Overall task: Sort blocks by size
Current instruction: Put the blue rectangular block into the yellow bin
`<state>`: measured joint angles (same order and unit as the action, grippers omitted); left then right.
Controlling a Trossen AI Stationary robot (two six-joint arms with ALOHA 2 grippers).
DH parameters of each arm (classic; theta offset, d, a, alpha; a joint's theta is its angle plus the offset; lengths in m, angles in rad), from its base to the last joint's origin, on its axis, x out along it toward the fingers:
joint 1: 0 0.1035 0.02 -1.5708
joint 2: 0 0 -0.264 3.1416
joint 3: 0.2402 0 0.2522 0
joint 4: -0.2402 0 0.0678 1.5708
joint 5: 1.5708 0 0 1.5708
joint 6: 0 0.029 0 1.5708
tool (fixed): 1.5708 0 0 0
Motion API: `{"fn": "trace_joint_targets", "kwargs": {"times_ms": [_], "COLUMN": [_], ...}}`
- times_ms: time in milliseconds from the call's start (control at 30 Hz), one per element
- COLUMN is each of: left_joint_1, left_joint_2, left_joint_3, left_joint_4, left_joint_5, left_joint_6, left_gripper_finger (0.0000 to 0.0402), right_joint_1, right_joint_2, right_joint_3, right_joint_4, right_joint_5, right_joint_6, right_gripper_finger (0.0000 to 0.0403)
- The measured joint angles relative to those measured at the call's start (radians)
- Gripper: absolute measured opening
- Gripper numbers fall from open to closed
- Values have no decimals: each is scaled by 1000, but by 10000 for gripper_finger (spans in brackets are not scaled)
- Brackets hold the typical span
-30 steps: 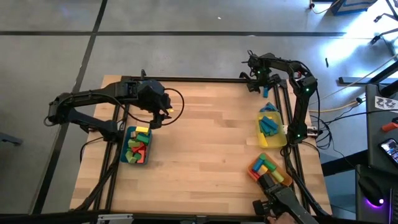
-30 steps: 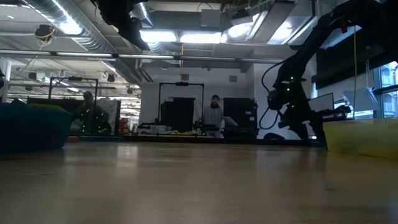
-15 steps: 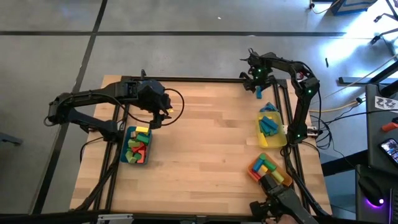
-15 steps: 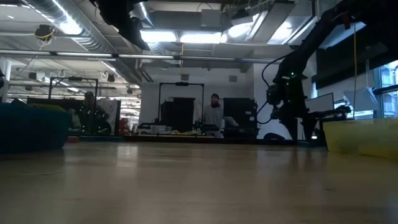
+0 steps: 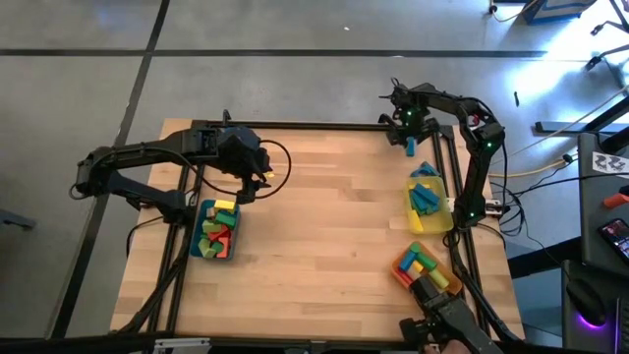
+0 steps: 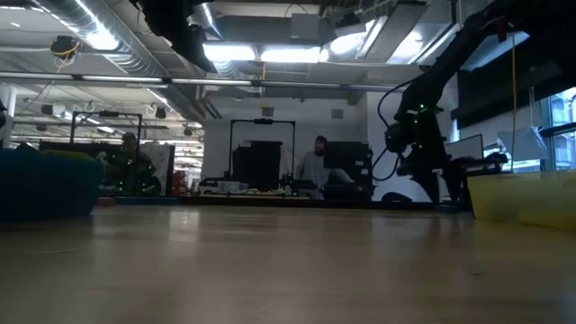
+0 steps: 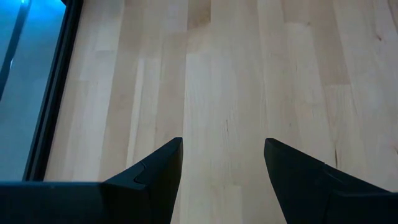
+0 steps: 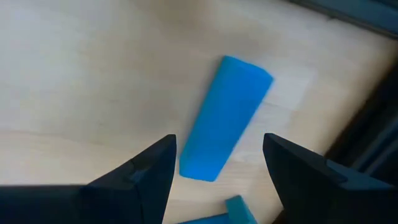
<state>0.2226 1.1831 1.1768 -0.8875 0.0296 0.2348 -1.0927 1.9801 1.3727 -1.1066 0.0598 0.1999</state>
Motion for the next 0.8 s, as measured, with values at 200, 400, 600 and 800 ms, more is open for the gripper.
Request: {"fn": "trace_joint_targets", "kwargs": {"times_ms": [200, 400, 600, 800], "left_joint_1": [0, 0, 0, 0], "left_joint_2": [0, 0, 0, 0], "left_joint_3": [0, 0, 0, 0], "left_joint_4": [0, 0, 0, 0], "left_joint_5": [0, 0, 0, 0], "left_joint_6": [-11, -10, -9, -9], "left_gripper_finger": [211, 211, 211, 211], "right_joint_1": [0, 0, -1, 0], "right_joint_2": [-2, -3, -2, -5], "right_joint_3": [-30, -42, -57, -77], "right_joint_4": [47, 93, 118, 154], "right_joint_5": [9, 3, 27, 19], "right_joint_6": [35, 35, 31, 15], "right_gripper_finger": [243, 243, 223, 168]}}
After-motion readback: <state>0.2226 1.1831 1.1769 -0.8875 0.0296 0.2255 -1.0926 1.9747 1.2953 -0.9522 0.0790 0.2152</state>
